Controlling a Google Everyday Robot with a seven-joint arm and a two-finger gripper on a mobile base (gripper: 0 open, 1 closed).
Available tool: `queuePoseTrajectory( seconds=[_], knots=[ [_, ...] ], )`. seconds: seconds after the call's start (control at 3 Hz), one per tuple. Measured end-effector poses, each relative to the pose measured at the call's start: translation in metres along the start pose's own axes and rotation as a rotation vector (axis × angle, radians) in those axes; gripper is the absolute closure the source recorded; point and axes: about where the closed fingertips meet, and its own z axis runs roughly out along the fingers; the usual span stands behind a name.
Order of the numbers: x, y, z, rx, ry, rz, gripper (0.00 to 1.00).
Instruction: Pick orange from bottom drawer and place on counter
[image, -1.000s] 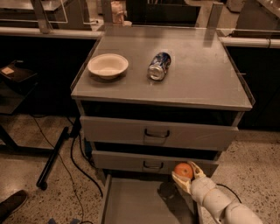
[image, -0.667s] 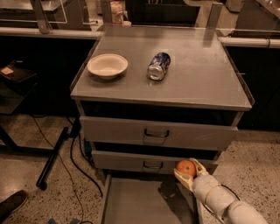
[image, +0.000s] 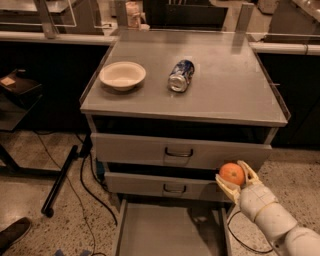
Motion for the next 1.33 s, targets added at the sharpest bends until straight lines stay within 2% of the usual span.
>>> queuePoseTrajectory(
  seconds=[0.33, 0.67, 1.0, 1.33],
  knots=[
    [0.000, 0.000, 0.000, 0.000, 0.000, 0.000, 1.00],
    [-0.015, -0.014, 0.000, 0.027, -0.020, -0.010, 1.00],
    [-0.056, -0.049, 0.001, 0.073, -0.066, -0.053, 1.00],
    [-0.094, -0.070, -0.001, 0.106, -0.113, -0.086, 1.00]
  ],
)
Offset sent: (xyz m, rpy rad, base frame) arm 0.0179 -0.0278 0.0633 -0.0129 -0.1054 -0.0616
